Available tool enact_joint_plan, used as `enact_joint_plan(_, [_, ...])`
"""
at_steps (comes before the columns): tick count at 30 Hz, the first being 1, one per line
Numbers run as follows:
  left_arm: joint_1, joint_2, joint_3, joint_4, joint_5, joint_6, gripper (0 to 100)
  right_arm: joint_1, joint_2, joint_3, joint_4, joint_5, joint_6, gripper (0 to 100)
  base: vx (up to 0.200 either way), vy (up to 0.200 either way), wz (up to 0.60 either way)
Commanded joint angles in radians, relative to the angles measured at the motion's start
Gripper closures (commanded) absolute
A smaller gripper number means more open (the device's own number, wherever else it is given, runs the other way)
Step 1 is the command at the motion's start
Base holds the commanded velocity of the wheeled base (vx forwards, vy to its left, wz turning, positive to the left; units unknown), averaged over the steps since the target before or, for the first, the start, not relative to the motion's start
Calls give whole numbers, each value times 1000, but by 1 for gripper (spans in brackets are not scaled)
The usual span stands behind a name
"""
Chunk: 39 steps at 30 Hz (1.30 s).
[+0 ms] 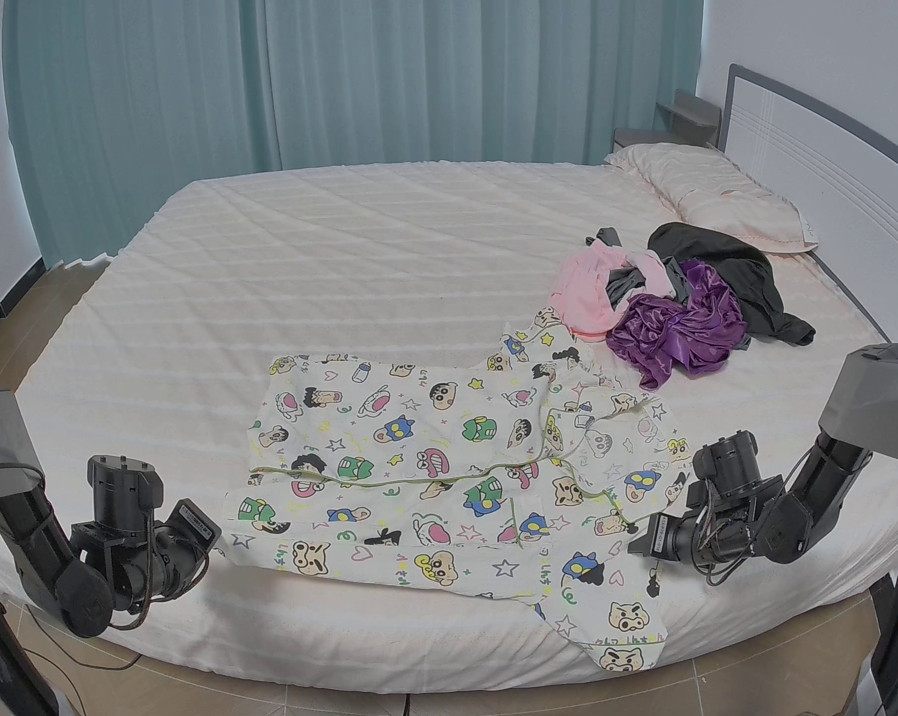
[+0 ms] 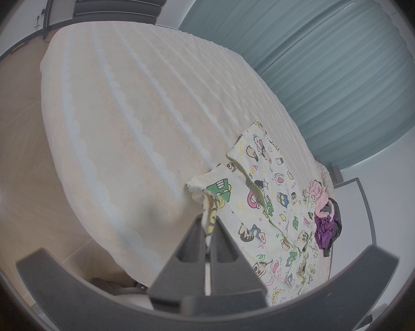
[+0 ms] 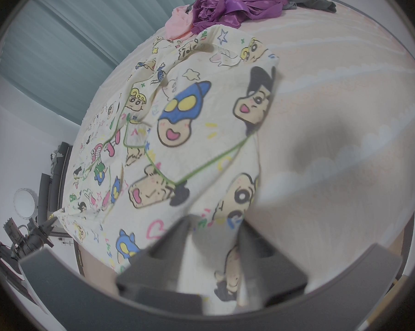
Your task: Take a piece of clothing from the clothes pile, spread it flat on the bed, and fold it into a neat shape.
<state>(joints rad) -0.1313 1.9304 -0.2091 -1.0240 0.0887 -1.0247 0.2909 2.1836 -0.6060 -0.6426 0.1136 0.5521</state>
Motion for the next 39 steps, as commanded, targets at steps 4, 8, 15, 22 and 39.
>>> enact_joint_plan(4, [1, 2, -6, -5, -1, -2, 100, -24, 19, -90, -2, -3, 11, 100, 0, 0, 0])
enact_joint_plan(8, [5, 5, -9, -5, -1, -2, 100, -56, 7, -143, -2, -5, 8, 100, 0, 0, 0])
enact_joint_plan(15, [7, 62, -32, -7, -3, -3, 100, -79, 36, -213, -2, -26, 5, 100, 0, 0, 0])
enact_joint_plan(22, [7, 90, -44, -7, -4, -5, 100, -81, 54, -235, 7, -22, 2, 0, 0, 0, 0])
enact_joint_plan(39, [7, 82, -39, -7, -6, -5, 100, -144, -182, -3, 12, -20, -1, 0, 0, 0, 0])
